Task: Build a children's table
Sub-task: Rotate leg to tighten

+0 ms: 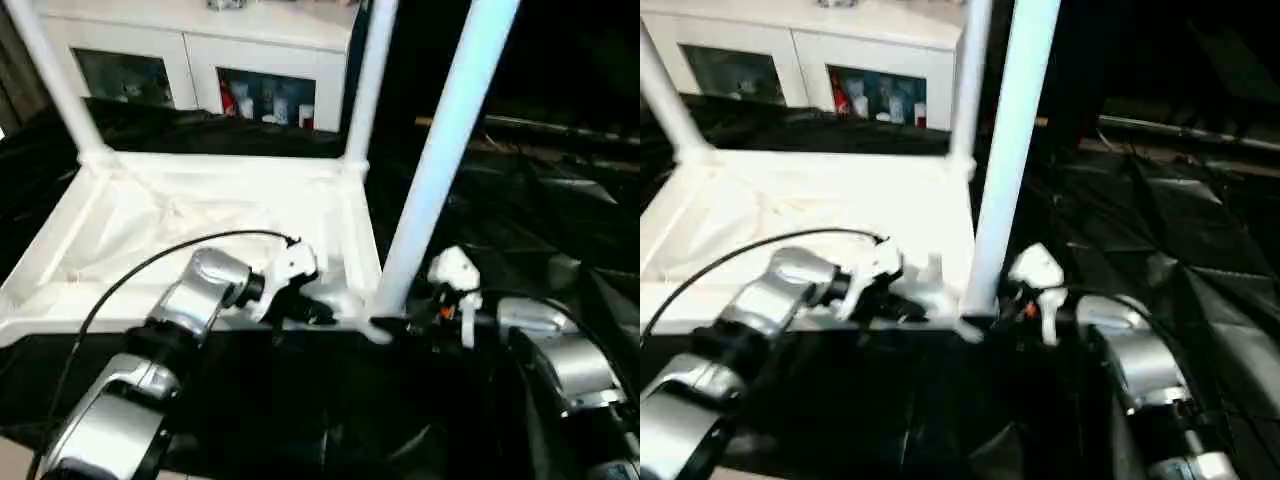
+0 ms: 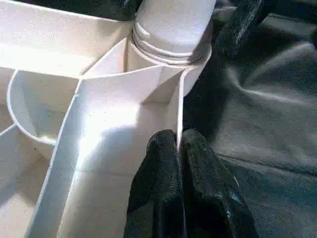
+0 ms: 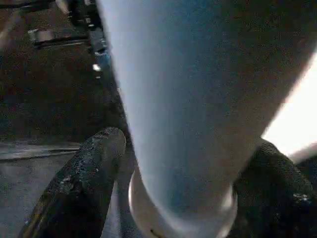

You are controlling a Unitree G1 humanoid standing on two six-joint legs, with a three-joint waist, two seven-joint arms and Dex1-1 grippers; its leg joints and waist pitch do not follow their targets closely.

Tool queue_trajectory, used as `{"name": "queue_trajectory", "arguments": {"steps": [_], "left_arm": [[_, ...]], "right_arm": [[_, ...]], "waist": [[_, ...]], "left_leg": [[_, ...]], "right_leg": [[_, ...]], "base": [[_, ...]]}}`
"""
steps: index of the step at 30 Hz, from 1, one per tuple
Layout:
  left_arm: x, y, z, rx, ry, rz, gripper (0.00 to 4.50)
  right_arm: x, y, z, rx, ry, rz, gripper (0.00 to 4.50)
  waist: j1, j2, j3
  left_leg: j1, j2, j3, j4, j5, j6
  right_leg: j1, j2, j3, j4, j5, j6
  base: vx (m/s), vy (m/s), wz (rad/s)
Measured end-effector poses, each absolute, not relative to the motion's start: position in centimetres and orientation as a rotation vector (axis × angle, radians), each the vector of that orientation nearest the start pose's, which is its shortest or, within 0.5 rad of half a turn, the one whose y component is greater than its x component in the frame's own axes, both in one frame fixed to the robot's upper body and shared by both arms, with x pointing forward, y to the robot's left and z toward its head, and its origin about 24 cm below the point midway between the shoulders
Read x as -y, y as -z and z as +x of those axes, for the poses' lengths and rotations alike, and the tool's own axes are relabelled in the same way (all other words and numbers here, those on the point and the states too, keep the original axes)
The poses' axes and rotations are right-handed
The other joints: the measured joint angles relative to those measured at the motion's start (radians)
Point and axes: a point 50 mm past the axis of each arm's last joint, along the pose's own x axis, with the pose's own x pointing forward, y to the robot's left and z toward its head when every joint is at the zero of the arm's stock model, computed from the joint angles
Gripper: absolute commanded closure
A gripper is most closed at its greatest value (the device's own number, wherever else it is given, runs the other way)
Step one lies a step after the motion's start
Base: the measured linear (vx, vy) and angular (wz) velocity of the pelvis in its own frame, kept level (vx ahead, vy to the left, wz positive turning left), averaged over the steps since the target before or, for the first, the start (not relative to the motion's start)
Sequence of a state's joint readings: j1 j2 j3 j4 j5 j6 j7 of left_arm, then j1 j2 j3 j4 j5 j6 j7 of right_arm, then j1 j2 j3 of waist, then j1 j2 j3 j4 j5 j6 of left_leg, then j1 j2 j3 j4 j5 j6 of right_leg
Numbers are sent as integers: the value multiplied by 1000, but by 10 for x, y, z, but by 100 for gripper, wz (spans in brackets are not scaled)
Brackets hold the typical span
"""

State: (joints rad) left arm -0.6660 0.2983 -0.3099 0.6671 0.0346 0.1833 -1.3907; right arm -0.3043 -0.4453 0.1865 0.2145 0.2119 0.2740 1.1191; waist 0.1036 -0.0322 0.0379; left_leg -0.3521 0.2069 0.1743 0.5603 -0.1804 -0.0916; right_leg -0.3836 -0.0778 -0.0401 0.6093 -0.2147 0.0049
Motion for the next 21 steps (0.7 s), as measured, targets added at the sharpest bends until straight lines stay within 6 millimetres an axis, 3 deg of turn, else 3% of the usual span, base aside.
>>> {"name": "queue_trajectory", "arguments": {"steps": [2,3,17,21], "left_arm": [[-112,-52,314,-565,1538,310,450],[-112,-52,314,-566,1540,310,450],[-113,-51,311,-555,1531,318,450],[-111,-49,317,-534,1436,311,450]], "right_arm": [[155,-49,272,-382,-1229,-131,112],[155,-49,272,-383,-1232,-130,135],[153,-49,273,-382,-1226,-120,228],[150,-44,283,-343,-1091,-76,239]], "waist": [[1,-1,0],[2,-1,1],[6,-1,1],[-5,-2,1]], "left_leg": [[0,0,0,0,0,0],[0,0,0,0,0,0],[1,0,0,2,0,0],[2,0,0,3,0,0]], "right_leg": [[0,0,0,0,0,0],[0,0,0,0,0,0],[0,0,0,2,0,0],[1,0,1,3,2,-1]], "base": [[0,0,0],[0,0,0],[0,0,0],[0,0,0]]}}
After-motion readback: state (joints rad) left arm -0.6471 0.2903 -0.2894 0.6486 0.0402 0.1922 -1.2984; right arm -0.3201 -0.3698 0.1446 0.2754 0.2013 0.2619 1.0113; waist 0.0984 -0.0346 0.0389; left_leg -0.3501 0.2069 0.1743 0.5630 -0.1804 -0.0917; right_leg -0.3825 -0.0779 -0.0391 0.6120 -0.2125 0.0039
